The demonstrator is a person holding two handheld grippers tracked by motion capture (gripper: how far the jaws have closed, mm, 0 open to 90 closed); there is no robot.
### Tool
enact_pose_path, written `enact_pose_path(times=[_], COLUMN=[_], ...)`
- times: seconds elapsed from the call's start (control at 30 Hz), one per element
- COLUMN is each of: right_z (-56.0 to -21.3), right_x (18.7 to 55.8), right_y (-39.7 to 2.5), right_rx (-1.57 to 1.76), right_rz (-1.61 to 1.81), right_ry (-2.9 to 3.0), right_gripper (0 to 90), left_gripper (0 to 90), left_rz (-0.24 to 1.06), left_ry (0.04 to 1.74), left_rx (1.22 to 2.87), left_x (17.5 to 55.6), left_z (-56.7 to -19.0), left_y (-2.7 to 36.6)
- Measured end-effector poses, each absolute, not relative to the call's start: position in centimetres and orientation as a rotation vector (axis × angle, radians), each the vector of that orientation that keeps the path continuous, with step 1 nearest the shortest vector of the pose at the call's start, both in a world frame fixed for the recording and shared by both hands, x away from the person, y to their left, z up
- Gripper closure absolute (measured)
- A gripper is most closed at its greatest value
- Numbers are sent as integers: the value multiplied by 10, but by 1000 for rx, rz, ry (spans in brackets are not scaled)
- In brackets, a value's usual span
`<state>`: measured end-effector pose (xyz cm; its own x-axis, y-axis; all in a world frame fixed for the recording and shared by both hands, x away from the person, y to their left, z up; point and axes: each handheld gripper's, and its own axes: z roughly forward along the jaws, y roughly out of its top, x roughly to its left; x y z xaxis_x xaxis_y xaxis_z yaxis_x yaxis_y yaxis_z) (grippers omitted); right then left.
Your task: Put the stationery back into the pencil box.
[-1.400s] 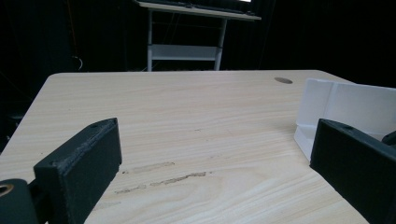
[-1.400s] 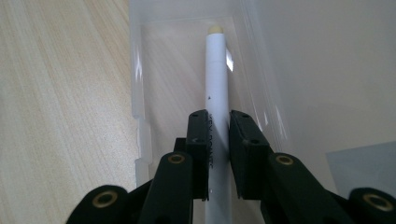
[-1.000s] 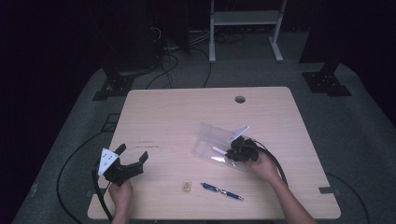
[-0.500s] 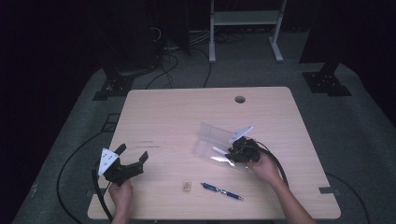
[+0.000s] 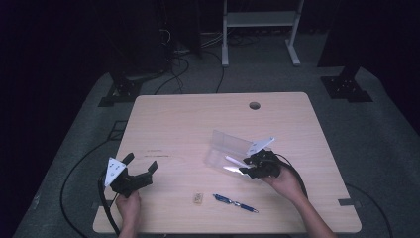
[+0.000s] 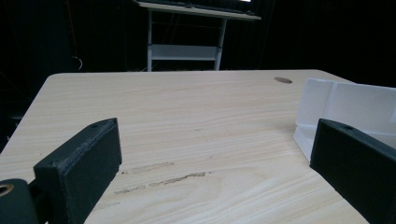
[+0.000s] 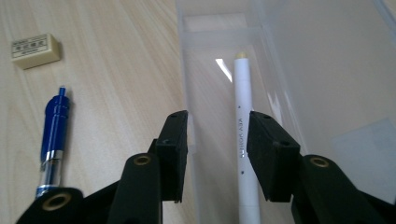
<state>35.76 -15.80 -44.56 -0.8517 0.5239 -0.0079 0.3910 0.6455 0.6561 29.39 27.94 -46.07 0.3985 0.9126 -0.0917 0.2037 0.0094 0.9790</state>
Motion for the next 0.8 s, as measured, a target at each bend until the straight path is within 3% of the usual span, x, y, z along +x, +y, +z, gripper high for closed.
enact_pose_path(times=[0.8], right_z=[-444], right_x=[325], right_y=[-158], right_rx=[686], right_rz=[1075], right_ry=[2710], right_gripper=[436], left_gripper=[11], left_rz=[756], left_ry=[1053], left_rx=[1483], left_x=[294], left_z=[-461], left_y=[279])
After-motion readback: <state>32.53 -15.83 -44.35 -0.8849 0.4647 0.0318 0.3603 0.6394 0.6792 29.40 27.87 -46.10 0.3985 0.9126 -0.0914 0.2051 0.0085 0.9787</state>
